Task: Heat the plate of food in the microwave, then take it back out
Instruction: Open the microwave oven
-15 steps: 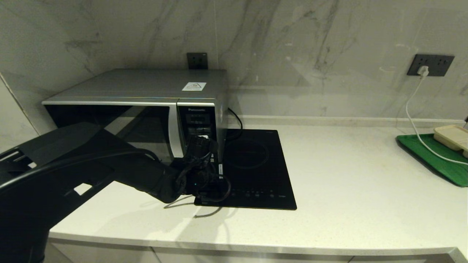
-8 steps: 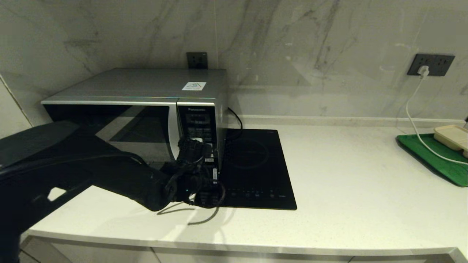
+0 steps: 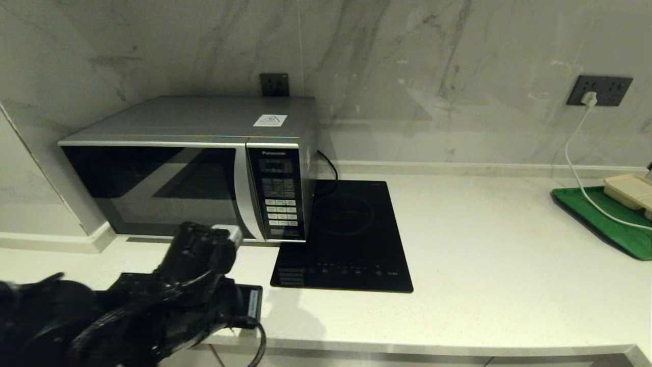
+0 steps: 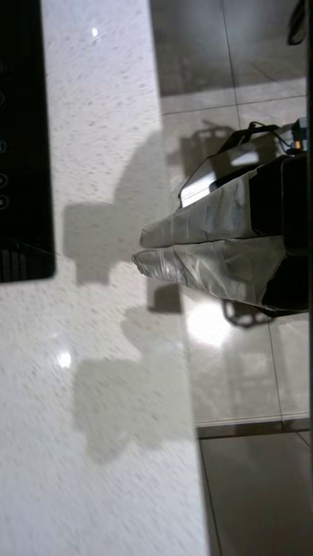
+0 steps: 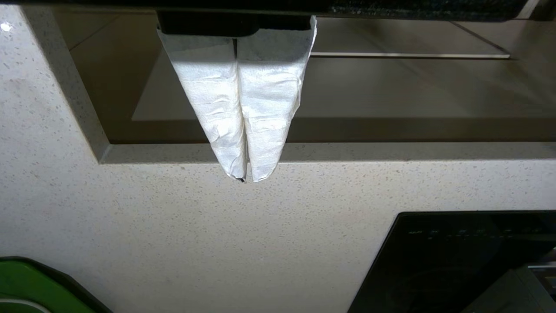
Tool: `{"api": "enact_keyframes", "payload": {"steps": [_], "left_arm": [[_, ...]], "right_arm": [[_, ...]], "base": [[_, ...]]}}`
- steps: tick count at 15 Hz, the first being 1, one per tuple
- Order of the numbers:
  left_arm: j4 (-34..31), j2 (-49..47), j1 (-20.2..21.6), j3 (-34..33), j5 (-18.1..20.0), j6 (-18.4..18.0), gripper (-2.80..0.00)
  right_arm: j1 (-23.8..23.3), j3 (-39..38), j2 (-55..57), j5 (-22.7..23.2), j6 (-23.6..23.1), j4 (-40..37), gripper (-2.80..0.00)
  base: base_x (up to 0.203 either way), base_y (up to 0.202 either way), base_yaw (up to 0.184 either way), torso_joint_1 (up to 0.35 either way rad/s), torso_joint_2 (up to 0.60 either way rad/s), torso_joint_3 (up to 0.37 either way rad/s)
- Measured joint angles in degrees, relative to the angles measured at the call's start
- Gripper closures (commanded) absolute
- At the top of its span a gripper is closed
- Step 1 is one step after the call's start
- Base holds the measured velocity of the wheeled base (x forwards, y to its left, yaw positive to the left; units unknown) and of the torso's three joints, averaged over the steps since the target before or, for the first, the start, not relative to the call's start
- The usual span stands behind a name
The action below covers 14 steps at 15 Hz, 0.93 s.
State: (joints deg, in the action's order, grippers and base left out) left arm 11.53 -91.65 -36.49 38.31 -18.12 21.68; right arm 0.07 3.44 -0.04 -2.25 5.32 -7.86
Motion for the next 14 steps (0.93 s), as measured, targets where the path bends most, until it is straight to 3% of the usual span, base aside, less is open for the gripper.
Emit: {"api": "enact_keyframes", "payload": {"steps": [2,5,8,11,14], "left_arm": [[-5.50,8.93,1.15,-2.71,1.05,0.02,0.00],[-14.95,18.76,8.57,-2.26,3.63,-1.22,0.00],[-20.17,24.04,16.97,4.38,4.15,-7.32,0.00],[-27.18,27.99,22.64,13.17,1.78,-9.83,0.00],[-35.98,35.97,24.47,15.74,-1.59,-10.08,0.00]], "right_arm": [[0.00,0.00,-0.01,-0.01,0.02,0.00,0.00],[0.00,0.00,-0.01,-0.01,0.00,0.01,0.00],[0.00,0.00,0.02,-0.03,0.00,0.01,0.00],[0.00,0.00,-0.01,-0.01,0.00,0.01,0.00],[0.00,0.00,-0.01,0.01,0.00,0.03,0.00]], "base": [[0.000,0.000,0.000,0.000,0.00,0.000],[0.000,0.000,0.000,0.000,0.00,0.000],[0.000,0.000,0.000,0.000,0.00,0.000],[0.000,0.000,0.000,0.000,0.00,0.000],[0.000,0.000,0.000,0.000,0.00,0.000]]}}
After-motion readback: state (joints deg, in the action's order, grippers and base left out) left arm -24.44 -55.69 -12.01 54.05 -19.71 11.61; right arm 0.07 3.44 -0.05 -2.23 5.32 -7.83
